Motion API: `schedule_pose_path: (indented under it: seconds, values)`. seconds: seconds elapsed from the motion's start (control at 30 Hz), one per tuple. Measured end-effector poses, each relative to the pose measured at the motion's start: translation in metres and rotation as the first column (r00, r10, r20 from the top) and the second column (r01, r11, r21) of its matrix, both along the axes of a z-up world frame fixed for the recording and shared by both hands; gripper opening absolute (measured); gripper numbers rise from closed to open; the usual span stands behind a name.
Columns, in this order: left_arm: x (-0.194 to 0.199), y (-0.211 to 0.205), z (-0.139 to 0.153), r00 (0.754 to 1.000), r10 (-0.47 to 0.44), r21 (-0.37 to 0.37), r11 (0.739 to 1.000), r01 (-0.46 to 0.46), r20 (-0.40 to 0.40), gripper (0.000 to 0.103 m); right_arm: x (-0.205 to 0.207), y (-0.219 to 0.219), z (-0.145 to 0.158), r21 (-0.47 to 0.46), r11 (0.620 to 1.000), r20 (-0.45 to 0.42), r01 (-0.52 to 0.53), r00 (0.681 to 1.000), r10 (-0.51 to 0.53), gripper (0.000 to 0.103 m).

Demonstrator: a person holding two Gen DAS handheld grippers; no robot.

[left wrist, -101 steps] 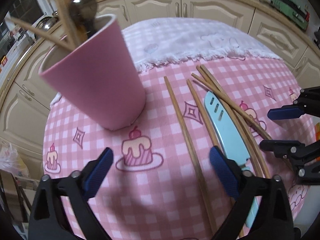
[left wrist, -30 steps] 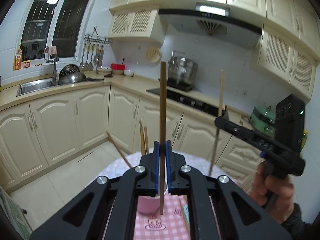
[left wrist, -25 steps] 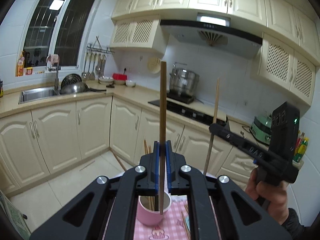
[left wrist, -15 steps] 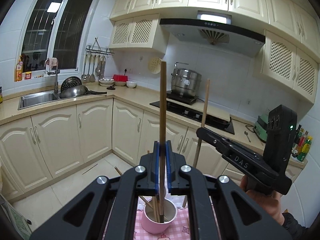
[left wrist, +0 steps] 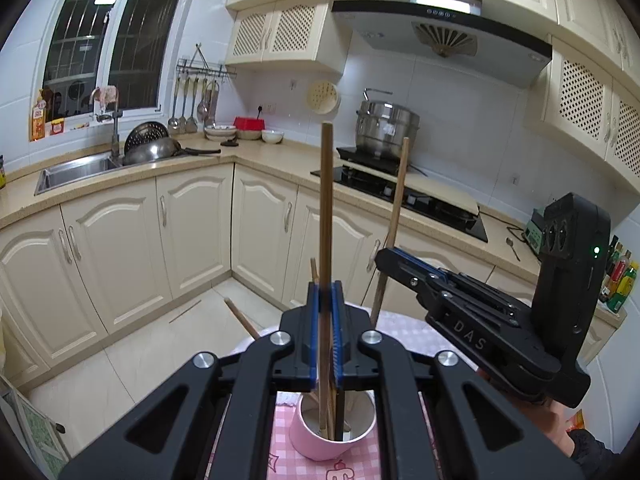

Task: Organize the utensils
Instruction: 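Raise both open tools away from the pink cup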

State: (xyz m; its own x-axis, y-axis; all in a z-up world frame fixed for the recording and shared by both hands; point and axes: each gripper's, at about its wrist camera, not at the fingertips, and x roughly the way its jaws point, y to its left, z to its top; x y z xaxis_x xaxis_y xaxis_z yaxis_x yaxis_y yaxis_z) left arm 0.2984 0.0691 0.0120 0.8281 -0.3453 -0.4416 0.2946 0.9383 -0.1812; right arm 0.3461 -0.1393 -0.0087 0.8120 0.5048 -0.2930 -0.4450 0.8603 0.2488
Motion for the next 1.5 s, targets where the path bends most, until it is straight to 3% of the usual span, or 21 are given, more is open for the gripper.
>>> schedule_pose_path:
  seconds: [0.1,0.13,0.17,0.23,0.27,0.33,0.43,0.6,0.87,1.5]
  values:
    - [0.002,-0.005,-0.007,1.0,-0.027,0.025,0.999,0.027,-0.009,0.008,0.002,0.0,-0.006,-0.014,1.0,-0.035,-0.017,0.999,0.017,0.008]
    - [0.001,-0.007,-0.008,1.0,-0.028,0.036,0.999,0.028,-0.011,0.027,0.002,-0.001,-0.008,-0.016,1.0,-0.047,-0.016,0.999,0.015,0.01]
    - [0.0,-0.008,-0.008,1.0,-0.023,0.039,0.999,0.023,-0.009,0.061,0.001,-0.005,-0.009,-0.012,1.0,-0.057,-0.004,0.998,0.003,0.03]
    - [-0.008,-0.002,-0.003,0.999,0.008,0.015,1.0,-0.009,0.038,0.079,-0.002,-0.017,-0.01,0.02,0.999,-0.057,0.047,0.997,-0.046,0.078]
    - [-0.012,0.0,-0.001,0.998,0.012,0.008,1.0,-0.012,0.054,0.082,-0.006,-0.027,-0.009,0.06,0.997,-0.051,0.046,0.998,-0.043,0.085]
    - [-0.018,0.001,0.003,0.998,0.016,0.003,1.0,-0.017,0.063,0.085,-0.009,-0.034,-0.008,0.071,0.996,-0.057,0.052,0.997,-0.048,0.085]
    - [-0.029,-0.001,0.008,0.995,0.034,0.02,0.999,-0.036,0.093,0.089,-0.019,-0.046,-0.002,0.071,0.995,-0.046,0.072,0.997,-0.069,0.097]
    - [-0.051,-0.005,0.016,0.99,0.044,0.042,0.998,-0.05,0.136,0.092,-0.033,-0.068,0.006,0.093,0.991,-0.05,0.094,0.995,-0.089,0.097]
    - [-0.083,-0.009,0.019,0.988,0.038,0.033,0.998,-0.044,0.152,0.093,-0.061,-0.093,0.016,0.053,0.991,-0.075,0.123,0.99,-0.119,0.097]
    - [-0.108,-0.032,-0.004,0.995,-0.013,0.057,0.998,0.008,0.097,0.093,-0.107,-0.123,0.009,-0.061,0.988,-0.157,0.141,0.976,-0.149,0.097]
